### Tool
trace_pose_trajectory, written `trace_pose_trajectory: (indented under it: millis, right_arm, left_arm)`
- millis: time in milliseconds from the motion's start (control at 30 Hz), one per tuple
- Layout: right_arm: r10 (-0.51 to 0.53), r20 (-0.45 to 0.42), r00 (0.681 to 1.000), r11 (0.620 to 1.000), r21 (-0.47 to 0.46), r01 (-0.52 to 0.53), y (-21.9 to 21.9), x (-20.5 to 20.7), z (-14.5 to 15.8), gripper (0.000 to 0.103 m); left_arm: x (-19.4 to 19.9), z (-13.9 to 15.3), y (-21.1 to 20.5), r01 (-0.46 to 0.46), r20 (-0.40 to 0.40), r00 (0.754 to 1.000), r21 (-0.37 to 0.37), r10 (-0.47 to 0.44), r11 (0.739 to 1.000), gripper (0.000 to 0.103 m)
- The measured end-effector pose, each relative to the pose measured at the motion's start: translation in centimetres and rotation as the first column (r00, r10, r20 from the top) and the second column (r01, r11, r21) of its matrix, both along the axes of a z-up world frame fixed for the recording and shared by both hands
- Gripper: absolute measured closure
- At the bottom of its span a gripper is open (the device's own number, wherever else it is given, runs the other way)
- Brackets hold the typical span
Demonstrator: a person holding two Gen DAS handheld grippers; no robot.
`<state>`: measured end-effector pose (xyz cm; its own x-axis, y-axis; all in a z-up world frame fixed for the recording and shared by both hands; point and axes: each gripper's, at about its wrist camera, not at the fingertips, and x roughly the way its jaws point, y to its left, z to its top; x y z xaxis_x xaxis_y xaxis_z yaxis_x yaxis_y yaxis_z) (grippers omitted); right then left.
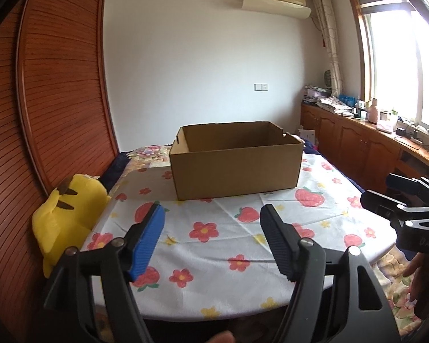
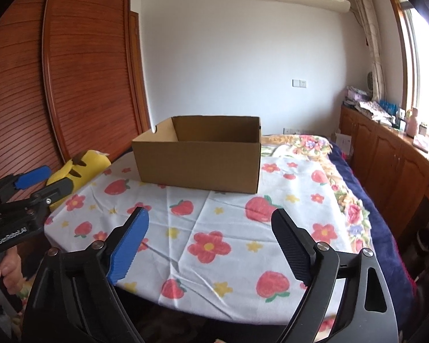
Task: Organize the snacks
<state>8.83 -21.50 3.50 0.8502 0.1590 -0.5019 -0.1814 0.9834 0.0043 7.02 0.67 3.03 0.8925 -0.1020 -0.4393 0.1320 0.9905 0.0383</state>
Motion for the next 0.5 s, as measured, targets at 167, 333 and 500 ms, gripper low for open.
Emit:
trace_pose_trajectory:
  millis: [167,333,500]
  right_arm:
    - [-0.016,-0.003,1.0,1.0,0.004,0.016,-0.3,0.0,-0.4,0.011]
    - [-0.031,0.01,0.999,0.999,-0.008,0.031,-0.3,-0.3,-0.6,0.009]
    - [-0.035,0.009,0.999,0.999,-0.015,0.035,-0.1,-0.5,-0.8,0.006]
  left_arm:
    - [-0.2,-0.9,0.2,0.003,-0.016,1.0,-0.026,-0.003,1.0,0.023]
    - [-0.4,-1.5,0.1,0.009,-0.022,1.0,-0.02,-0.01,1.0,0.009]
    - [-0.9,-1.6,0.0,0.004,0.001,1.0,-0.012,-0.004,1.0,0.0]
